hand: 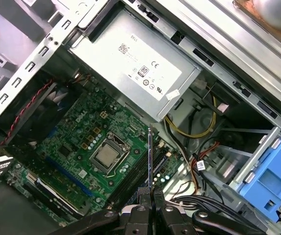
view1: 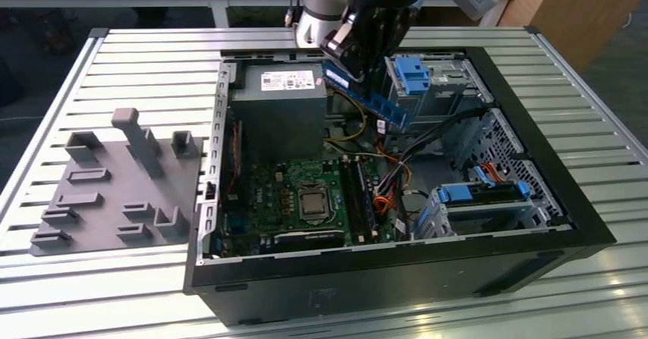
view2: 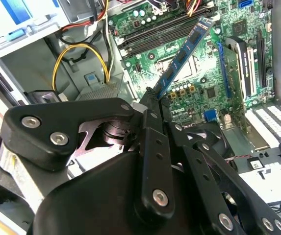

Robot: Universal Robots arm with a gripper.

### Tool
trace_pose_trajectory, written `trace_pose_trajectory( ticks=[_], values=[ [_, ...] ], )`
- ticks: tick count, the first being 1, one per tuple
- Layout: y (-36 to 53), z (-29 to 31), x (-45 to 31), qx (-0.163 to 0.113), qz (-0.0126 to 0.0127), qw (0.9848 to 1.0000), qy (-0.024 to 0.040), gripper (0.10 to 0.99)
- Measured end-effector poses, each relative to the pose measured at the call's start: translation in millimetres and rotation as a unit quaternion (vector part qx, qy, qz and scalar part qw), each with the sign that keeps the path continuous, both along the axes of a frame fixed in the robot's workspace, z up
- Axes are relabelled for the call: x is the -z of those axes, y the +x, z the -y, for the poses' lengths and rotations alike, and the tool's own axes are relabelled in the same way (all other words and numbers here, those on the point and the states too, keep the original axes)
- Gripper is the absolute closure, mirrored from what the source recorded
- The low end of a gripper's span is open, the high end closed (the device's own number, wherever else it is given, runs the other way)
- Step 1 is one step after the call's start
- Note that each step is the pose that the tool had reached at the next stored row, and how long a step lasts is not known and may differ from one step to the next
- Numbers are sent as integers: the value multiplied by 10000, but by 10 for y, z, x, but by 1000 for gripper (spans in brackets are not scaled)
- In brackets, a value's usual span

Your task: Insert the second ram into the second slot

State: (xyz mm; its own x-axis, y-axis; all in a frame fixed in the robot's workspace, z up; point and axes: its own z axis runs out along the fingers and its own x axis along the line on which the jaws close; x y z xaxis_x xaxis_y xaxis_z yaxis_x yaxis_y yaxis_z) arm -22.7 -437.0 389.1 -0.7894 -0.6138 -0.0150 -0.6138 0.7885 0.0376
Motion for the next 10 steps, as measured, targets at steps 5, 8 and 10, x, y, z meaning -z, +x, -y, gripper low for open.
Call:
trace_pose_trajectory(
  ticks=[5, 8, 10],
  values=[
    [0, 0, 0, 126, 0, 9999, 0, 953],
    [0, 0, 0, 204, 0, 9998, 0, 953],
    [0, 0, 0, 254, 0, 9997, 0, 953]
  ],
)
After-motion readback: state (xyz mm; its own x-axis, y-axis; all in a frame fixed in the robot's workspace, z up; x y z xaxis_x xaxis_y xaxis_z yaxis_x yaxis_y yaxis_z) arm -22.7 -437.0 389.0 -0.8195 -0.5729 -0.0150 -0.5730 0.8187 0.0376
